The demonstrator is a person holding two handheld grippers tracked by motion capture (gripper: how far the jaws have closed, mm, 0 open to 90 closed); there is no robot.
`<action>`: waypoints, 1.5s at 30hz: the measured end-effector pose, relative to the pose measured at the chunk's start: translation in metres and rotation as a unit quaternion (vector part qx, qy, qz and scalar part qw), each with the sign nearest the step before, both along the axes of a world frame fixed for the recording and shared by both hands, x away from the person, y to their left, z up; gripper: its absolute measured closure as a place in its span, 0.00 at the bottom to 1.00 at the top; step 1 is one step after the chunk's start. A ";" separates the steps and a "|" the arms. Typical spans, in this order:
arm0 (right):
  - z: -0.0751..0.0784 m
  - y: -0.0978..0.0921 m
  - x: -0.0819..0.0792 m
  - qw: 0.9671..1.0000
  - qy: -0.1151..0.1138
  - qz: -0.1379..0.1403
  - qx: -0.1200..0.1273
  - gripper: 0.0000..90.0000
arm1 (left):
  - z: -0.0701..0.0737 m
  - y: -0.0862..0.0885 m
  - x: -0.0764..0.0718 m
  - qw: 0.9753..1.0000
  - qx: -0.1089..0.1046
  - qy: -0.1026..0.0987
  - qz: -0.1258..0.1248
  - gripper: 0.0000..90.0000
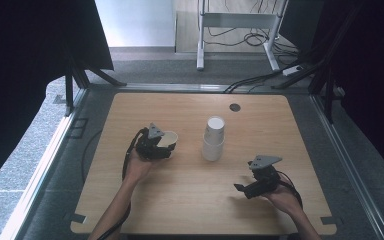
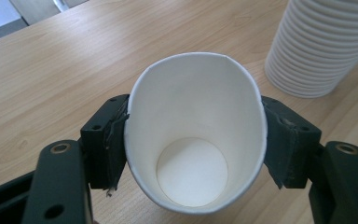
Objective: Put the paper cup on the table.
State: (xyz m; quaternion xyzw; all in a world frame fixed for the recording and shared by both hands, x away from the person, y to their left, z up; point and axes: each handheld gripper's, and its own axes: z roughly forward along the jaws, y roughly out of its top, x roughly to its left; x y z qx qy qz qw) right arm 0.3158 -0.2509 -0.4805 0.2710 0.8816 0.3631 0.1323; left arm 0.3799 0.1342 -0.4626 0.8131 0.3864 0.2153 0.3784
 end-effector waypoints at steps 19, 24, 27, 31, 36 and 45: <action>-0.004 0.002 0.000 1.000 0.006 0.007 -0.007 0.02 | -0.013 -0.005 0.003 1.000 -0.002 0.027 -0.003 0.14; -0.005 0.003 0.000 1.000 0.010 0.008 -0.010 0.02 | -0.014 -0.006 0.004 0.999 -0.017 0.043 0.003 0.01; -0.006 0.003 0.000 1.000 0.013 0.008 -0.008 0.02 | -0.012 -0.004 0.003 0.999 -0.027 0.042 0.001 0.00; -0.006 0.002 0.000 1.000 0.017 0.005 -0.005 0.03 | -0.006 -0.003 0.000 0.999 -0.035 0.037 0.002 0.00; -0.006 0.000 0.000 1.000 0.021 0.002 0.003 0.03 | 0.005 -0.005 -0.006 0.999 -0.028 0.024 0.003 0.00; -0.003 -0.002 -0.001 1.000 0.020 0.006 0.022 0.00 | 0.014 -0.011 -0.020 1.000 -0.018 0.014 -0.009 0.00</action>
